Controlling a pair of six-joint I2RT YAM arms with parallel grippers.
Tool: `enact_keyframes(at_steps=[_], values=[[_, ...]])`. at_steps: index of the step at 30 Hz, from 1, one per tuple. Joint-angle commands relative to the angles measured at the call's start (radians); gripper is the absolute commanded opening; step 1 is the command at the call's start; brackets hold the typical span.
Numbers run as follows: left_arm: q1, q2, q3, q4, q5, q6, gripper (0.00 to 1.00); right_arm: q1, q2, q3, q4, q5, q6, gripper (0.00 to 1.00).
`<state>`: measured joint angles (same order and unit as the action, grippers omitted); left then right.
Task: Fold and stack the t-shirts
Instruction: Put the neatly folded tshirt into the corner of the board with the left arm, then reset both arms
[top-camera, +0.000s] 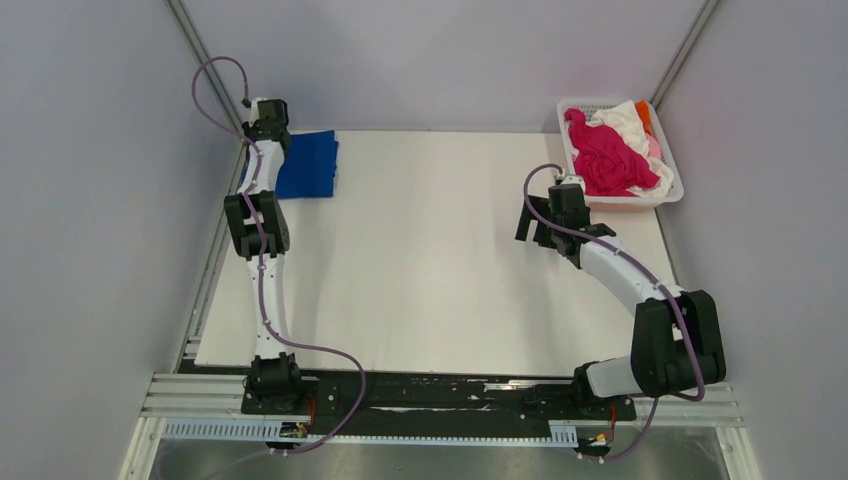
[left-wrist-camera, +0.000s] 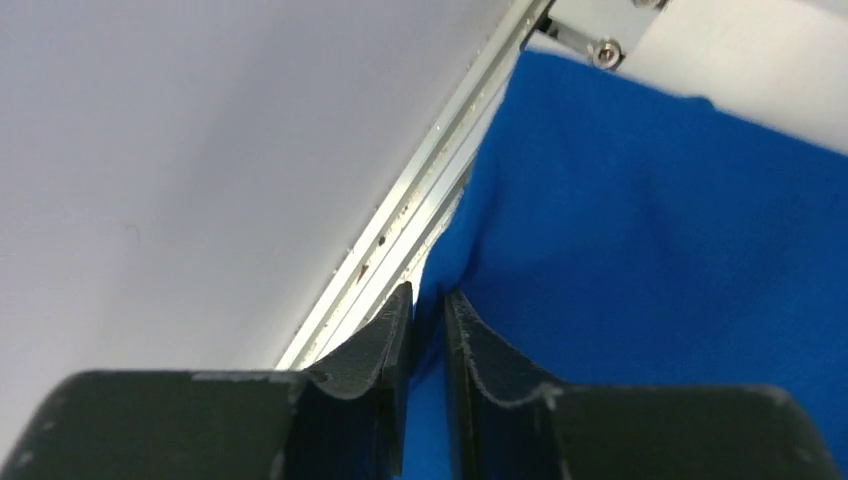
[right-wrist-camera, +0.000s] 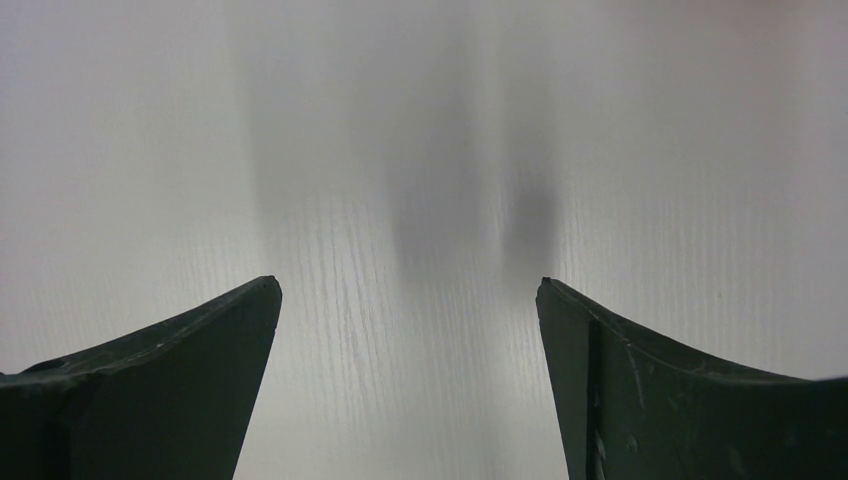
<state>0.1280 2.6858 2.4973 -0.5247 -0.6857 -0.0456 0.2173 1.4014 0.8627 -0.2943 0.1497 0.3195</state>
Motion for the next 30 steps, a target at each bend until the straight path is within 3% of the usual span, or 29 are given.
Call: enact_keyframes(at_steps=[1,4,6,7,9,12,17,23,30], values=[[0.005,-0.001,0.070,0.119,-0.026,0.044,0.30,-0.001,-0.015,0.004,0.037,0.010,0.006,1.00],[0.005,-0.009,0.087,0.144,-0.002,0.044,0.49,-0.002,-0.030,0.002,0.037,-0.003,0.010,1.00],[0.005,-0.026,0.103,0.124,0.012,0.042,0.72,-0.002,-0.048,-0.002,0.036,-0.018,0.014,1.00],[0.004,-0.052,0.099,0.102,0.023,0.027,0.92,-0.002,-0.060,-0.005,0.037,-0.017,0.019,1.00],[-0.001,-0.118,0.056,0.076,0.054,-0.012,0.99,-0.002,-0.090,-0.020,0.038,0.000,0.039,1.00],[-0.017,-0.243,-0.064,0.045,0.125,-0.097,1.00,-0.005,-0.135,-0.038,0.041,0.034,0.086,1.00],[-0.058,-0.542,-0.396,0.050,0.347,-0.300,1.00,-0.019,-0.193,-0.072,0.058,-0.052,0.135,1.00],[-0.154,-0.941,-0.975,0.245,0.561,-0.426,1.00,-0.033,-0.295,-0.138,0.067,-0.065,0.187,1.00],[-0.335,-1.393,-1.588,0.332,0.526,-0.467,1.00,-0.041,-0.439,-0.290,0.121,-0.089,0.174,1.00]])
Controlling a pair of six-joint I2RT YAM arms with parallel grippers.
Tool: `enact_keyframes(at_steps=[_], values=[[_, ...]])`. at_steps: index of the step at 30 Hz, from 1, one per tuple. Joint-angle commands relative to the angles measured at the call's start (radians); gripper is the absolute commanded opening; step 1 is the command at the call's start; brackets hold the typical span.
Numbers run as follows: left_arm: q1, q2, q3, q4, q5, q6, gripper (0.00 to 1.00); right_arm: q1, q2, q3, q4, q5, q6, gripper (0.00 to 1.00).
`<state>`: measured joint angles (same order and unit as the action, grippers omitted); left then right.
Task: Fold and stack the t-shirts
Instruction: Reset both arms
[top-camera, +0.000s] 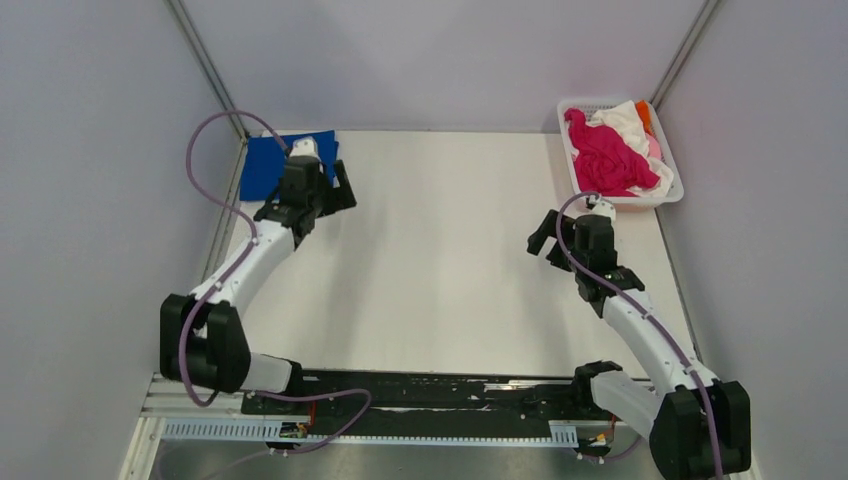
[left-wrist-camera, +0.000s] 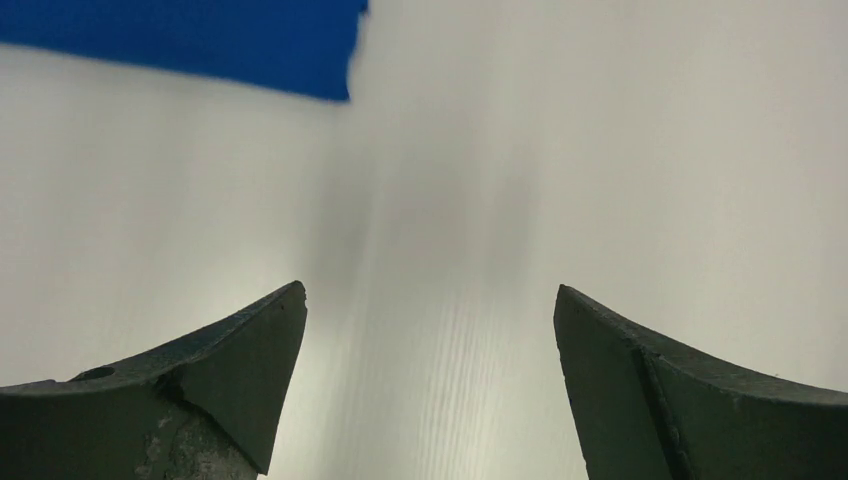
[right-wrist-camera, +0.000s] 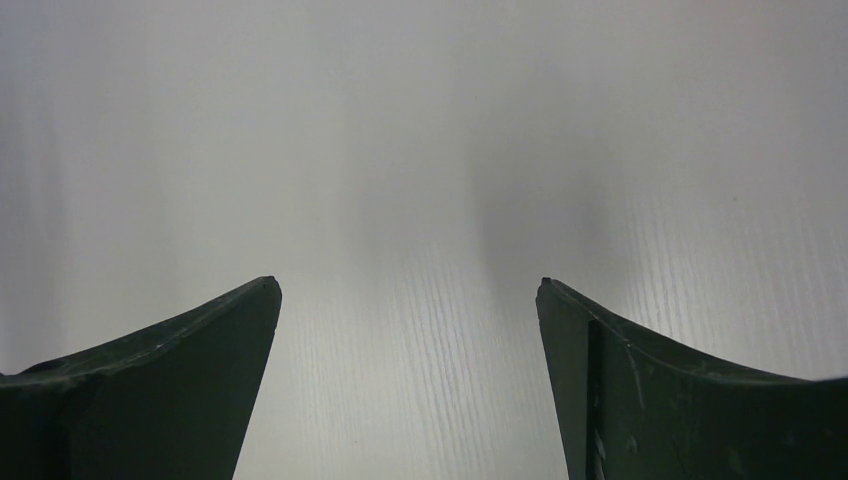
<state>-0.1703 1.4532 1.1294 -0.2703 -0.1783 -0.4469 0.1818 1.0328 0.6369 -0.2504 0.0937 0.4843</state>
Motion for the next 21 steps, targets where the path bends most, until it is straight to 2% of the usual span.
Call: enact_keyframes(at_steps=[1,4,8,11,21], values=[[-0.048,-0.192,-0.266,0.093,0.034,-0.067,1.00,-0.006,-0.089,-0.090,0.096,-0.044,0.008,1.00],[-0.054,-0.309,-0.380,0.062,0.114,-0.078,1.00,-0.006,-0.157,-0.176,0.163,-0.061,0.015,1.00],[-0.063,-0.431,-0.440,0.027,0.114,-0.092,1.00,-0.006,-0.253,-0.275,0.217,-0.031,0.034,1.00],[-0.063,-0.500,-0.492,0.069,0.112,-0.083,1.00,-0.006,-0.300,-0.324,0.280,-0.028,0.032,1.00],[-0.063,-0.481,-0.500,0.105,0.090,-0.060,1.00,-0.007,-0.386,-0.384,0.336,0.029,0.047,1.00]])
